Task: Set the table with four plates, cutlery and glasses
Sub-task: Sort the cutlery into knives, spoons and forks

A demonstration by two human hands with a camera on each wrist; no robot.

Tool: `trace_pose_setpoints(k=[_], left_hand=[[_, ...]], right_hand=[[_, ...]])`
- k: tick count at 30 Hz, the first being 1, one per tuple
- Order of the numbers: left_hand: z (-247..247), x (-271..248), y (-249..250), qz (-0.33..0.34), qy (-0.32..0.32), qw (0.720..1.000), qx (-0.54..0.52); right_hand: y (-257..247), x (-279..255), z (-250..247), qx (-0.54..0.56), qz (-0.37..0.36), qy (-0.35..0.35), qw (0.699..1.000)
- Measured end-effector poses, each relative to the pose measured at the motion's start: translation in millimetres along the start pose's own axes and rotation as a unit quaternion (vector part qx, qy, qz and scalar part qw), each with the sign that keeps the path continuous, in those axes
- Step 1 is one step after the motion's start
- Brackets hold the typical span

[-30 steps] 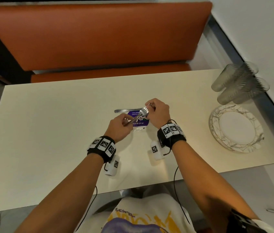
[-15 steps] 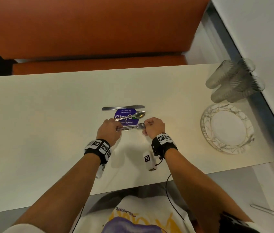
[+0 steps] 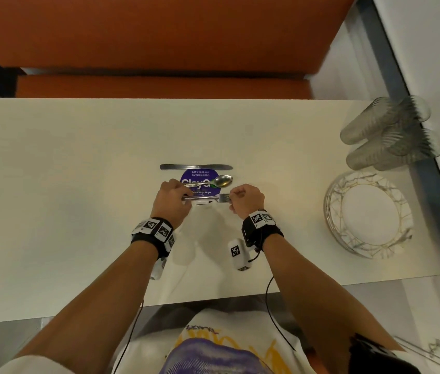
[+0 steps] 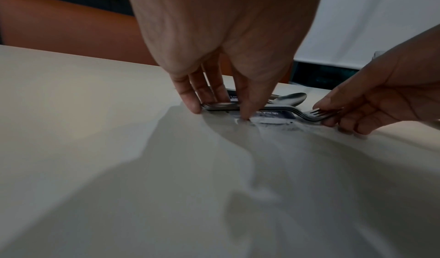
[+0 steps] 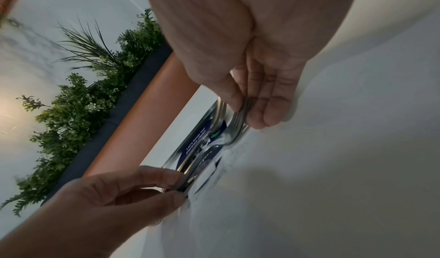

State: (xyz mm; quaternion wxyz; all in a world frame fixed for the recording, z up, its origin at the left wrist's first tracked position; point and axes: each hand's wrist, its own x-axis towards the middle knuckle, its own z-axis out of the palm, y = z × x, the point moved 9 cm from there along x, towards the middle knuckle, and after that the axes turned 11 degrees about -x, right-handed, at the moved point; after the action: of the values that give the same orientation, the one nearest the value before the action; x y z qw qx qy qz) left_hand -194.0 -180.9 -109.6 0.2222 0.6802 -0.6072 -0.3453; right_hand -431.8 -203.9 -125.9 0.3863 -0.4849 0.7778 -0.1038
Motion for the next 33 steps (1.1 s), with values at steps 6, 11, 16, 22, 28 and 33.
trace_pose_setpoints(k=[6, 11, 16, 22, 28, 33], left_hand=[[-1.8, 0.0, -0.4, 0.008, 0.017, 1.000, 0.008], [-3.6, -0.3, -0.2, 0.016, 0.018, 1.000, 0.017], [-4.7, -0.2, 1.3, 0.021, 0.019, 0.998, 0.054], [-9.6, -3.2, 19.0, 0.049, 0.031, 0.998, 0.039], [4.6, -4.4, 68.6, 0.081, -0.014, 0.996, -0.032], [45.8, -6.0, 129.8, 0.100, -0.097, 0.988, -0.072]], right_hand=[[-6.3, 2.3, -2.2, -0.025, -0.035, 0.005, 0.999], [-5.7, 1.4, -2.8, -0.034, -0.035, 0.008, 0.999], [-4.1, -0.5, -6.8, -0.037, -0.031, 0.007, 0.999], [3.5, -7.9, -25.8, -0.032, -0.021, 0.035, 0.999], [22.0, -28.9, -66.0, 0.012, -0.057, 0.081, 0.995], [56.7, -40.8, -121.5, 0.073, -0.066, 0.130, 0.987]])
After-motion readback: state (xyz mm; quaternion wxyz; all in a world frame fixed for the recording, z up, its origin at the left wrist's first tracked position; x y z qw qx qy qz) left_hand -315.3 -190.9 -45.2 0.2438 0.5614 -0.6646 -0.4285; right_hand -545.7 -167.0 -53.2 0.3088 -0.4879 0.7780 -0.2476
